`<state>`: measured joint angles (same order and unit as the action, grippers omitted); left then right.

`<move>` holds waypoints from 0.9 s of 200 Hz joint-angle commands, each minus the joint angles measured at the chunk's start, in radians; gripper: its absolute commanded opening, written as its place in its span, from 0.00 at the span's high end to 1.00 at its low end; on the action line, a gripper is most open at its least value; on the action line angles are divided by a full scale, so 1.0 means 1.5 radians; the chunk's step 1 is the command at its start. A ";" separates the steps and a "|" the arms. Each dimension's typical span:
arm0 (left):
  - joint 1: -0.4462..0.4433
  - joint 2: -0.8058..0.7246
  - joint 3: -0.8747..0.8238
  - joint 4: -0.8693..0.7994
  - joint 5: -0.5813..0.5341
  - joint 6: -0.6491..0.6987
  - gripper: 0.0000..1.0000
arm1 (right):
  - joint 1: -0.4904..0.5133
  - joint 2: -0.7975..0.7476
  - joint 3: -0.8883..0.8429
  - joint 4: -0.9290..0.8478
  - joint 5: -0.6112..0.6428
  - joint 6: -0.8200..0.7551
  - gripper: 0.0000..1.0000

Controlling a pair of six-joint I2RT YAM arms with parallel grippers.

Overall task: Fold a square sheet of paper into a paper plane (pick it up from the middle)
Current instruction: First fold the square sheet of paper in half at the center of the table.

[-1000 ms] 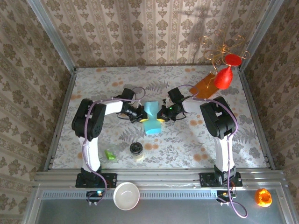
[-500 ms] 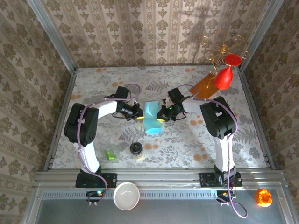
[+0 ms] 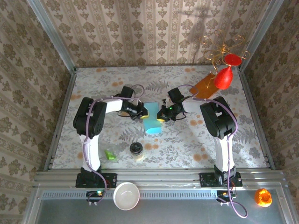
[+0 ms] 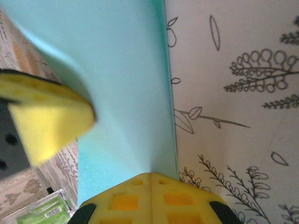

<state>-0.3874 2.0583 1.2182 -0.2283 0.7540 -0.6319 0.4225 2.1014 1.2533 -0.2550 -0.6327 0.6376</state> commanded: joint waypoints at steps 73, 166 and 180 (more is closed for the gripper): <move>0.060 -0.108 -0.049 0.055 0.018 -0.018 0.98 | -0.002 0.119 -0.077 -0.182 0.235 -0.005 0.97; -0.040 0.040 0.065 0.042 -0.012 -0.040 0.98 | -0.003 0.123 -0.083 -0.177 0.231 0.001 0.97; -0.027 0.044 0.057 0.040 -0.019 -0.029 0.98 | -0.004 0.122 -0.084 -0.177 0.235 0.000 0.97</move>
<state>-0.4572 2.1120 1.2922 -0.1345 0.7513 -0.6994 0.4217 2.1017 1.2530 -0.2546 -0.6331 0.6380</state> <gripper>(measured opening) 0.066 0.066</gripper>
